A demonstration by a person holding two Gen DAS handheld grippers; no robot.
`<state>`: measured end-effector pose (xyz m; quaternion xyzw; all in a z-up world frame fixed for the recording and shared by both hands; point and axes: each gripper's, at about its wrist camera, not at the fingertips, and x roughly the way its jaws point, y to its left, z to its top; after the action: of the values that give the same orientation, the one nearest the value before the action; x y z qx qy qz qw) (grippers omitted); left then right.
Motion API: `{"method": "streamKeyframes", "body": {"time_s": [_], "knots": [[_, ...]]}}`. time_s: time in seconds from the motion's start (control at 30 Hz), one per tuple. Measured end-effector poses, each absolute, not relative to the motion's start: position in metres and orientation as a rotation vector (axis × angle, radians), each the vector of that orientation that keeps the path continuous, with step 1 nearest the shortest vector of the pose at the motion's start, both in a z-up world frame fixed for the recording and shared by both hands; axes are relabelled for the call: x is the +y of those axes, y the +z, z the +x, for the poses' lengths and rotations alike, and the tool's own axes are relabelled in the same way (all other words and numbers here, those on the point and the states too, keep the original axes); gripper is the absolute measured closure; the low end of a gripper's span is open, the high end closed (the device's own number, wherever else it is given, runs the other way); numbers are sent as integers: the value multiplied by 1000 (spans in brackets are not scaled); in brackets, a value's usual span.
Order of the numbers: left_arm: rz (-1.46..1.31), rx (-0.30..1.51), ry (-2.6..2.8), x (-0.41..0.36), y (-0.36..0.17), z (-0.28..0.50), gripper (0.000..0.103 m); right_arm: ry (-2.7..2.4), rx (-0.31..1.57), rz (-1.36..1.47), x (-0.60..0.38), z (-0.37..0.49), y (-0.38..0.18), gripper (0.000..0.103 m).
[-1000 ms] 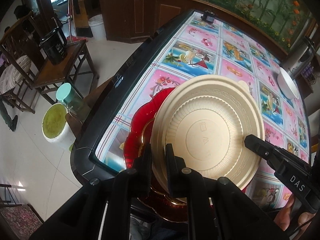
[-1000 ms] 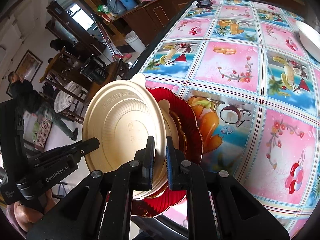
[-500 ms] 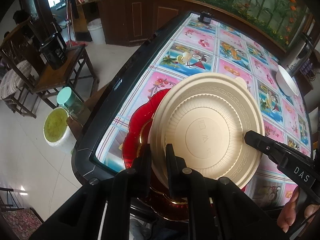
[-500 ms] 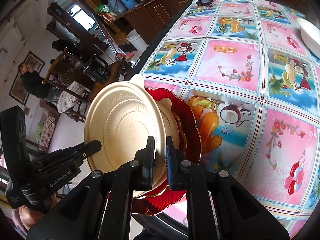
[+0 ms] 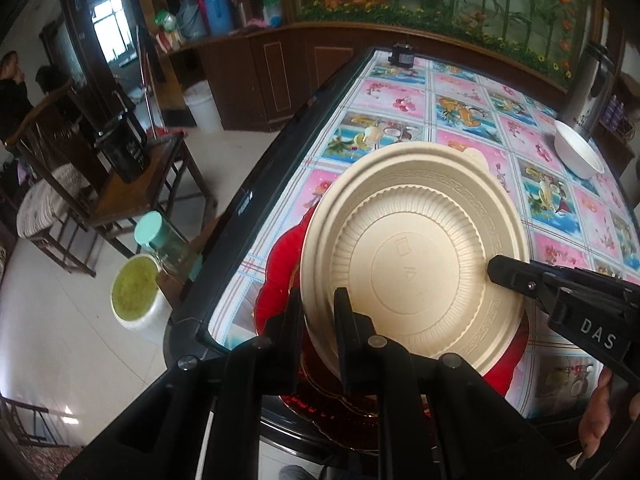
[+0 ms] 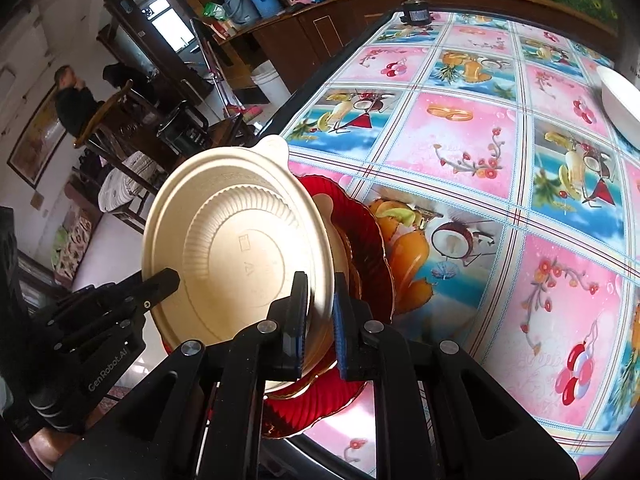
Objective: Organize plates and bowls
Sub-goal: 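Lower the beige plate onto the stack held by the left gripper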
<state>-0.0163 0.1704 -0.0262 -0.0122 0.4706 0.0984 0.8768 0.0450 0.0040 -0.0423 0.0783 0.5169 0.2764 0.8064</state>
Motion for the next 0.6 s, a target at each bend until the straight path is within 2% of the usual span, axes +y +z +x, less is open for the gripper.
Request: {"method": "streamKeyframes", "body": {"time_s": [0.6], "knots": [[108, 832, 306, 157, 7, -38, 85, 585, 1039, 196, -10, 41, -26, 91]]}}
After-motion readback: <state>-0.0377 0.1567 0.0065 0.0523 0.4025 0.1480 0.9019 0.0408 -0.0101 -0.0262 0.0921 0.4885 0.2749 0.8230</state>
